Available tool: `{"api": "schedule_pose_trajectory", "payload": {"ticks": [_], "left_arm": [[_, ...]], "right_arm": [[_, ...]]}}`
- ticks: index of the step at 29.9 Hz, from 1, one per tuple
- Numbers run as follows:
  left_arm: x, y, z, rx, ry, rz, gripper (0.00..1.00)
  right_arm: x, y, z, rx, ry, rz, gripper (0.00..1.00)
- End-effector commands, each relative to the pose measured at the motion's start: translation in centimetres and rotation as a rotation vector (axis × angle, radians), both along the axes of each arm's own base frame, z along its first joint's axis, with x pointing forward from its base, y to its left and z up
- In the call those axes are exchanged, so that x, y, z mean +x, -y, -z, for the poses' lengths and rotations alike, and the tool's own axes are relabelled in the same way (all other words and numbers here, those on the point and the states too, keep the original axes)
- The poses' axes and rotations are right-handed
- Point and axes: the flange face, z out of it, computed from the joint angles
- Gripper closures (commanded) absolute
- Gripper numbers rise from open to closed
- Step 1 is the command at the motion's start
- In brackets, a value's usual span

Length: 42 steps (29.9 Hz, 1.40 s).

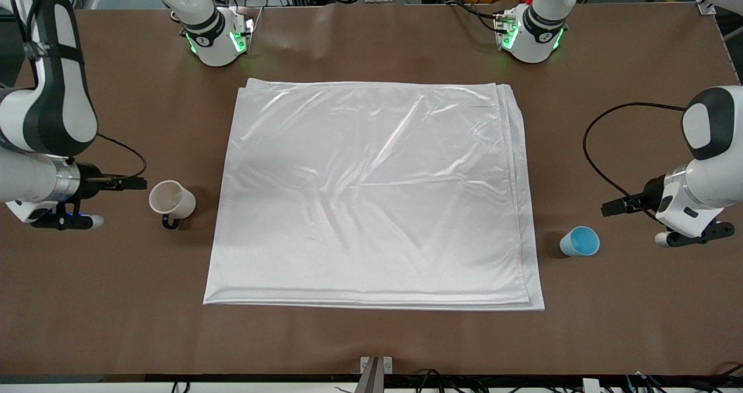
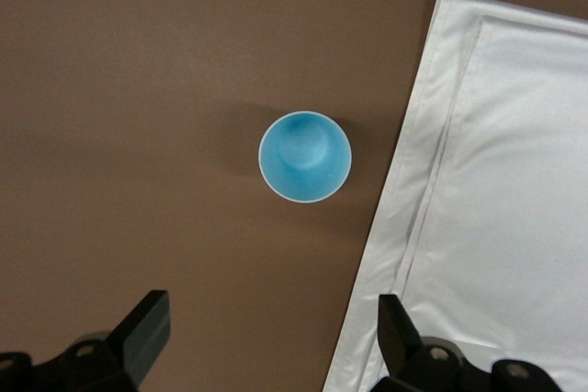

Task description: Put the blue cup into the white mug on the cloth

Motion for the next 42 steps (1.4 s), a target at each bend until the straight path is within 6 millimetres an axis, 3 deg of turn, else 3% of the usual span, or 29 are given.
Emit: {"api": "schedule_pose_trajectory", "payload": {"ticks": [1,11,14,20,31,34,39,42], "left_arm": [[0.1,-0.2,1.5,-0.003,0.015,0.012,0.00],[0.7,-0.7,6.5,-0.012,0.039,0.005,0.00],[1.1,-1.8,7.3,0.012,0.052,0.009,0.00],[1.8,-2.2,10.6,0.005,0.071,0.008,0.00],[1.8,-2.2,13.9,-0.007,0.054,0.006,0.00],[1.8,-2.4,14.0,-0.007,0.053,0.003,0.00],[1.9,-2.8,14.8,-0.009,0.055,-0.003,0.00],[2.0,-2.8,15.2,-0.011,0.058,-0.004,0.00]], "right_arm": [[1.3,-0.2,2.8,0.015,-0.004,-0.011,0.00],[3.0,-0.8,11.0,0.008,-0.009,-0.017,0.00],[3.1,-0.2,12.7,0.007,-0.009,-0.009,0.00],[3.0,-0.5,14.2,0.007,-0.026,-0.013,0.00],[3.0,0.2,16.4,0.006,-0.029,-0.008,0.00],[3.0,0.2,16.6,0.006,-0.026,-0.008,0.17],[3.0,0.2,17.0,0.006,-0.031,-0.009,0.55],[3.0,0.2,17.0,0.006,-0.031,-0.009,0.72]]}}
